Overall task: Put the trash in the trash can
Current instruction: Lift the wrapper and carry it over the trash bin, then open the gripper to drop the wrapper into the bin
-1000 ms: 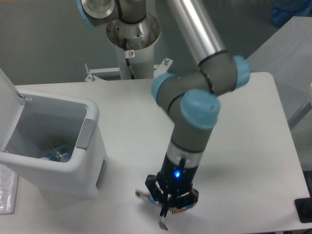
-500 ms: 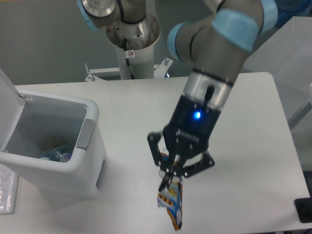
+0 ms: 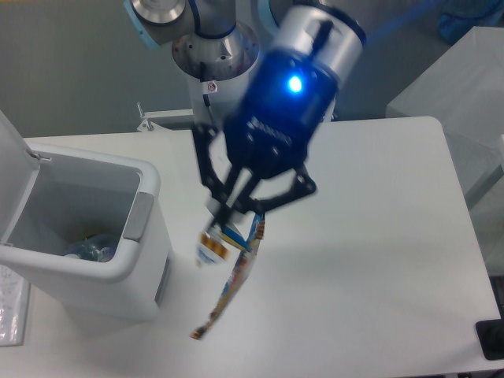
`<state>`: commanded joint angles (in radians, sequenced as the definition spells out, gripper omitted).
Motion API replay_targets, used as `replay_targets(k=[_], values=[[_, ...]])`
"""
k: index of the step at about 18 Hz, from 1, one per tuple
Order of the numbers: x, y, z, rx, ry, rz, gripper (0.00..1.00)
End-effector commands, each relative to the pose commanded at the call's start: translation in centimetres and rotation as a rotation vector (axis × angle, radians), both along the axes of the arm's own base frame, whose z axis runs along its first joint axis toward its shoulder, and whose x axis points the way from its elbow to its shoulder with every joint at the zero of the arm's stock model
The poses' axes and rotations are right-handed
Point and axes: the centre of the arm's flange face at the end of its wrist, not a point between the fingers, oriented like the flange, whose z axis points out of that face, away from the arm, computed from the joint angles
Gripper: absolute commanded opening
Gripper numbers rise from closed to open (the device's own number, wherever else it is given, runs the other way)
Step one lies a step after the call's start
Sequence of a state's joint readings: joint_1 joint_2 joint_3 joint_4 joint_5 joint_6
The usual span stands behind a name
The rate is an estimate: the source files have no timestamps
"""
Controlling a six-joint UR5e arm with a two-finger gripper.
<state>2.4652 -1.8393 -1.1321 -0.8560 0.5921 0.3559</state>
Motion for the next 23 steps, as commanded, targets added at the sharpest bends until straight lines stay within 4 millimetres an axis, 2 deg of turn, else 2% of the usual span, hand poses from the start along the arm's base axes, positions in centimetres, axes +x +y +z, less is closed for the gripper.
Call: replay_targets(k=[3, 4, 5, 7, 9, 11, 14, 20, 23], values=[[2.3, 0.2, 1.1, 0.01, 0.004, -0.024, 0.0], [3.5, 0.5, 1.2, 0.009, 0.0, -0.041, 0.0], [4.6, 0.9, 0.5, -0.001, -0.011, -0.058, 0.0], [7.1, -0.1, 0.9, 0.001, 0.0, -0.077, 0.0], [8.6, -1.0, 1.3, 0.003, 0.0, -0.083, 0.0], [11.4, -0.9, 1.5, 0.003, 0.0, -0.121, 0.0], [13.4, -1.2, 1.3, -0.001, -0.003, -0.143, 0.0], [13.8, -0.4, -1.9, -0.03, 0.002, -0.177, 0.0], [13.9, 0.0, -3.2, -0.047, 0.0, -0.183, 0.1]])
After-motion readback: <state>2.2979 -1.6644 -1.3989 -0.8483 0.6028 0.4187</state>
